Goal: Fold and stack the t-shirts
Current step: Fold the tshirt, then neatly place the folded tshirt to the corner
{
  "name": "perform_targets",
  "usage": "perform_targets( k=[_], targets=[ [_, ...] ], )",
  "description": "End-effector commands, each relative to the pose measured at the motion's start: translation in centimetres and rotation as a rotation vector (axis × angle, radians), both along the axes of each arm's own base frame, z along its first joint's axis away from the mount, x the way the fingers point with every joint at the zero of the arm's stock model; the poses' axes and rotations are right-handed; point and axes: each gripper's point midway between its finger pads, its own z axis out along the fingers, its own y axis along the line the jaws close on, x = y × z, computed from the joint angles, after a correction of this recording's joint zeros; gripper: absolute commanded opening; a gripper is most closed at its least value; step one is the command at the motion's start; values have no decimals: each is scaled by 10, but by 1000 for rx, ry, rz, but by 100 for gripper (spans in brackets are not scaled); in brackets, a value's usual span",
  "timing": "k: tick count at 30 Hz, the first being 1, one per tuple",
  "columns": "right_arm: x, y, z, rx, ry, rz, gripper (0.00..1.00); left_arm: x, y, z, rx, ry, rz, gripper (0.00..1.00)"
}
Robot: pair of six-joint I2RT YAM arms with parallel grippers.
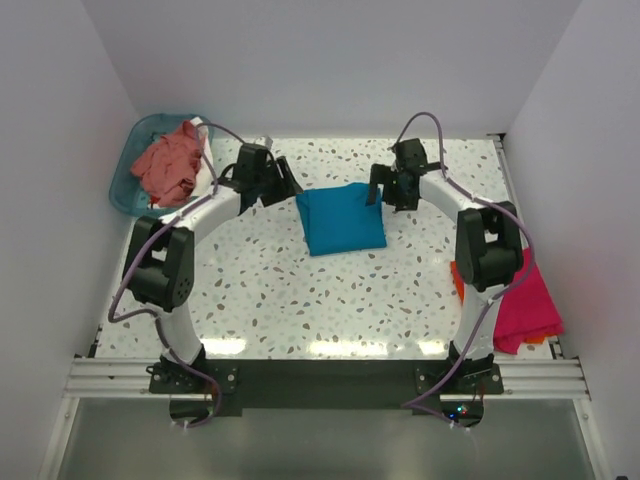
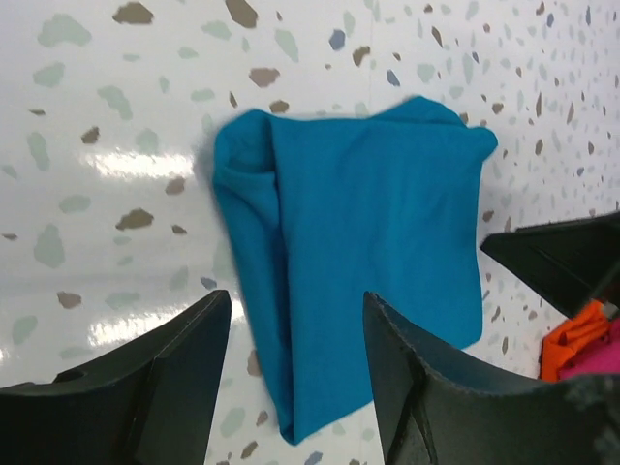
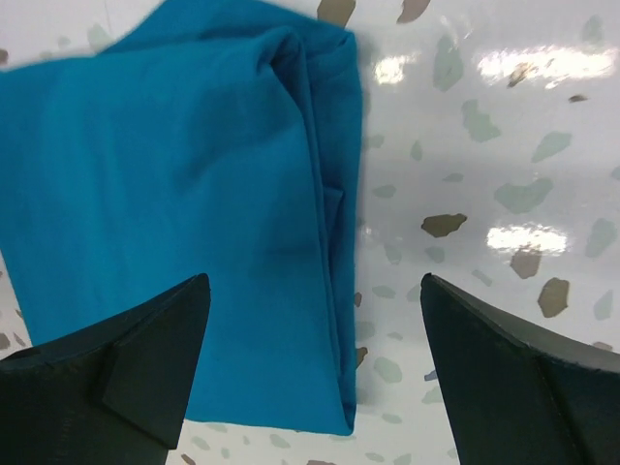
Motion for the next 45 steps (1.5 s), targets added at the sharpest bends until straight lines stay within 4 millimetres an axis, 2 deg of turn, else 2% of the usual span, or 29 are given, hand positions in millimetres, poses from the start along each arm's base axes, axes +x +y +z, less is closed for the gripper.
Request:
perform_targets(
  k=[1,5,6,7,11,12,13,16,19,20,21,22,23,25,26,28,29,30,33,35,36,37,38,42,43,45],
  targets=[
    [6,18,0,59,-70,97,92,-23,-16,12,-28,-38,-29,61],
    [9,20,-17,61,-64,109,92,-52,-31,0,-44,-16,-84,60],
    [9,20,-26,56,-48,109,91,-55,-31,2,-50,-19,-90,59],
    [11,23,-24,61,-51,111,88,-62,-30,-4,-48,-4,-94,59],
    [5,29,-36,6,-23,102,81,-72,-28,-3,-52,-1,-104,59],
    [3,36,-41,-12,-13,109,79,-74,-28,0,-57,-6,-107,58],
    [1,33,-45,-44,1,92,78,-76,-28,2,-60,-8,-110,58],
    [-4,38,-55,-64,30,74,65,-80,-26,10,-63,-18,-112,57],
    [-10,37,-59,-111,55,41,44,-84,-24,18,-60,-27,-115,56],
    [-10,29,-59,-155,53,12,36,-85,-24,20,-57,-29,-118,55],
    [-12,28,-58,-172,56,-3,15,-86,-23,25,-57,-38,-119,54],
    [-17,23,-55,-183,73,-37,4,-88,-22,25,-55,-35,-120,54],
    [-19,18,-52,-192,75,-61,0,-89,-22,28,-55,-40,-123,54],
    [-25,0,-44,-254,74,-128,0,-93,-20,35,-58,-49,-127,53],
    [-25,-3,-29,-241,47,-167,0,-94,-20,36,-55,-49,-131,52],
    [-37,-23,-20,-281,45,-253,0,-98,-18,43,-56,-60,-138,52],
    [-40,-31,-5,-293,23,-295,0,-100,-17,46,-56,-68,-142,52],
    [-49,-45,-3,-338,43,-329,0,-101,-17,48,-56,-71,-143,52],
    [-56,-70,20,-360,43,-437,0,-105,-17,54,-60,-81,-155,51],
    [-72,-92,31,-424,83,-514,0,-108,-17,55,-65,-80,-164,51],
    [-72,-102,45,-443,67,-558,0,-108,-18,57,-68,-83,-167,51],
    [-87,-113,51,-484,108,-602,0,-110,-18,58,-72,-82,-174,51],
    [-90,-125,61,-533,94,-641,0,-110,-19,59,-76,-84,-176,50],
    [-111,-156,94,-610,109,-755,0,-112,-21,59,-81,-83,-192,50],
    [-121,-161,100,-625,123,-777,0,-113,-22,59,-84,-81,-199,50],
    [-127,-174,108,-631,129,-813,0,-114,-22,60,-88,-83,-205,50]
  ],
)
